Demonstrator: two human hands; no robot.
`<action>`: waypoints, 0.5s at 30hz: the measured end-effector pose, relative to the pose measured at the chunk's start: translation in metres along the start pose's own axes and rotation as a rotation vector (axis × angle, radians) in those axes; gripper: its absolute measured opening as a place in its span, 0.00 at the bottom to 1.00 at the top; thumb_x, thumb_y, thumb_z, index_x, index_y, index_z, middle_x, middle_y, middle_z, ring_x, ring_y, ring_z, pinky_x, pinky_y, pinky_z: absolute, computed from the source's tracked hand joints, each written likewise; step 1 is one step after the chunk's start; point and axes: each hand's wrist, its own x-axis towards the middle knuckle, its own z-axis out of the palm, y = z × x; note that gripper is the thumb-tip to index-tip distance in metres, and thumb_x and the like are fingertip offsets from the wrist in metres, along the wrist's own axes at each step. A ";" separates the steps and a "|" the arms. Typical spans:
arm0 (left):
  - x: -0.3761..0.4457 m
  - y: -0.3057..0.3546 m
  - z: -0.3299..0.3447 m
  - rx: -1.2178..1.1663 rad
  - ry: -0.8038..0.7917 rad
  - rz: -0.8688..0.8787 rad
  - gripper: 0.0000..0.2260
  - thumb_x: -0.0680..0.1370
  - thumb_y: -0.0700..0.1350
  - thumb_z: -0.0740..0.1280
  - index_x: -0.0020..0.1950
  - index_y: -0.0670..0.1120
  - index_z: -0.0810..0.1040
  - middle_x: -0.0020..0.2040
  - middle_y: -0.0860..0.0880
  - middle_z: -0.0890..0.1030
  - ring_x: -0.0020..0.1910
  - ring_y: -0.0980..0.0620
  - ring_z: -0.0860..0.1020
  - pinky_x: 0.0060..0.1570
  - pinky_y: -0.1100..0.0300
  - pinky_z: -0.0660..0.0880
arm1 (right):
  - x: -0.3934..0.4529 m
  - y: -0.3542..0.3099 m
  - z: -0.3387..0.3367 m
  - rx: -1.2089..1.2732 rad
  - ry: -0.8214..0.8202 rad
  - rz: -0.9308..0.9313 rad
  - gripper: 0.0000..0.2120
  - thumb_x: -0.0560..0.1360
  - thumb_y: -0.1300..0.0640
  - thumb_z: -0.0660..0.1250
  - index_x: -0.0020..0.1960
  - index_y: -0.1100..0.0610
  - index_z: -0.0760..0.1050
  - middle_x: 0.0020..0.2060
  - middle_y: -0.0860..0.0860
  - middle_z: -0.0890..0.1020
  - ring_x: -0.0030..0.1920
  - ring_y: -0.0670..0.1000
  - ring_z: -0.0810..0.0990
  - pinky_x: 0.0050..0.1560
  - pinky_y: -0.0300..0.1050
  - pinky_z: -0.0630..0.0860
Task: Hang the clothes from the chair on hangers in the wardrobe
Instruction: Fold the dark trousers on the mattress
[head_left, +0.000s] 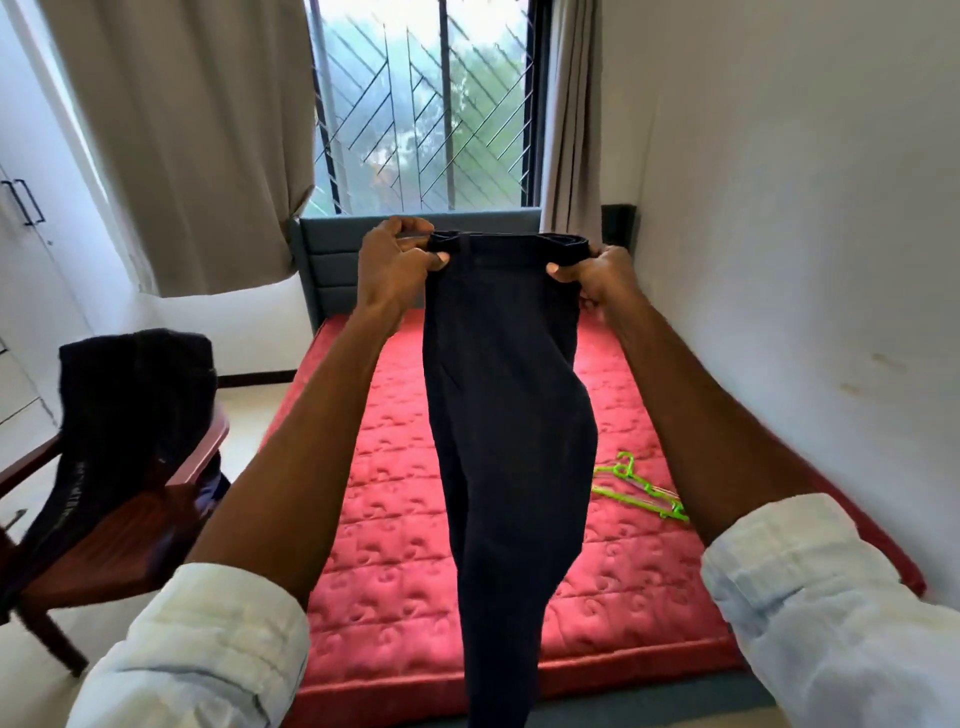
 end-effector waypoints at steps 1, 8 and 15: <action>0.007 0.005 0.019 -0.006 0.013 0.008 0.14 0.67 0.34 0.75 0.47 0.49 0.79 0.47 0.49 0.84 0.48 0.52 0.83 0.50 0.57 0.81 | 0.014 -0.004 -0.011 0.024 -0.011 0.020 0.13 0.70 0.67 0.74 0.52 0.57 0.77 0.32 0.49 0.80 0.19 0.41 0.72 0.20 0.34 0.65; 0.056 0.054 0.144 -0.236 -0.020 0.040 0.17 0.67 0.31 0.71 0.51 0.47 0.76 0.43 0.43 0.84 0.37 0.51 0.82 0.39 0.57 0.78 | 0.118 -0.064 -0.101 -0.003 0.045 -0.133 0.14 0.75 0.69 0.68 0.60 0.65 0.73 0.39 0.54 0.83 0.28 0.45 0.81 0.28 0.36 0.75; 0.084 0.058 0.155 -0.238 0.017 0.127 0.18 0.69 0.31 0.69 0.53 0.47 0.70 0.40 0.43 0.76 0.36 0.51 0.77 0.35 0.58 0.76 | 0.188 -0.123 -0.086 -0.220 -0.063 -0.322 0.13 0.73 0.67 0.70 0.57 0.63 0.74 0.35 0.53 0.83 0.29 0.45 0.81 0.36 0.41 0.77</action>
